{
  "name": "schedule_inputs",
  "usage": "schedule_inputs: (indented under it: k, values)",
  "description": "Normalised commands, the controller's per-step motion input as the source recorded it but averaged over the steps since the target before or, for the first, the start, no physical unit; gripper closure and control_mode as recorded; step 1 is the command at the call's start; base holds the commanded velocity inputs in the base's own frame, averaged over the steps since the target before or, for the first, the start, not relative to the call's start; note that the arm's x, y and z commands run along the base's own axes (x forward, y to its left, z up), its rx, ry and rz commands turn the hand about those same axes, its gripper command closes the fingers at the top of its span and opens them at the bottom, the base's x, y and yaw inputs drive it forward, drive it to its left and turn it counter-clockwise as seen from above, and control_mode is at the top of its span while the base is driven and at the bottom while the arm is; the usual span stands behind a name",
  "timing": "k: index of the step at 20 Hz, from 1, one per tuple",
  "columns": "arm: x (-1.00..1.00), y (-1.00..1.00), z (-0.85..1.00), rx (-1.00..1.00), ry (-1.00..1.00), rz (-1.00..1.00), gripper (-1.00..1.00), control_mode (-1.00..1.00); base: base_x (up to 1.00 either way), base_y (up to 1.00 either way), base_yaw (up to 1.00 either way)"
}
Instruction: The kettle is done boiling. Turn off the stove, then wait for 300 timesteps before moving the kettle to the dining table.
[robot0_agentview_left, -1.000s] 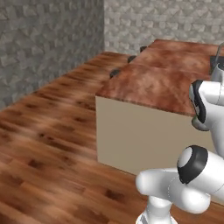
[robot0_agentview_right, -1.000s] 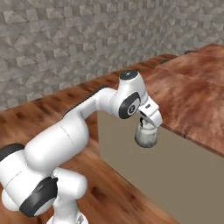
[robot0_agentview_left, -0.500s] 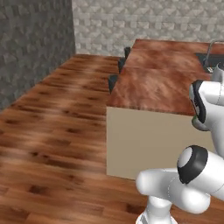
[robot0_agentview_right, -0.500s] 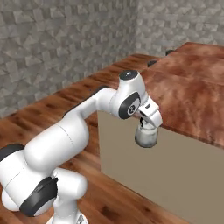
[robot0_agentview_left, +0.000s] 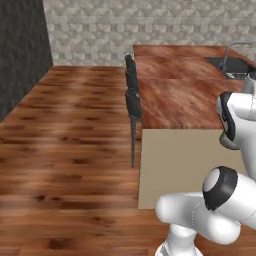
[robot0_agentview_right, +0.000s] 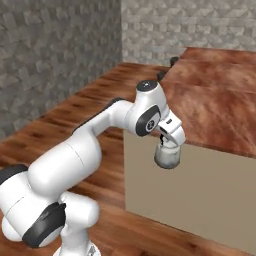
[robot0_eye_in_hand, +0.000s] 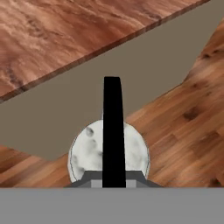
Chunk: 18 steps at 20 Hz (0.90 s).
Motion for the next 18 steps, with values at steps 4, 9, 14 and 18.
schedule_inputs:
  k: [4,9,14,18]
  values:
    - [0.0,0.0,0.0,0.0,0.0,0.0,1.0,1.0,0.62,0.93,-0.4]
    - [0.0,0.0,0.0,0.0,0.0,0.0,1.0,1.0,0.63,0.92,-0.4]
    - [0.0,0.0,0.0,0.0,0.0,0.0,1.0,1.0,0.6,0.9,-0.41]
    - [0.0,0.0,0.0,0.0,0.0,0.0,1.0,1.0,0.6,0.9,-0.41]
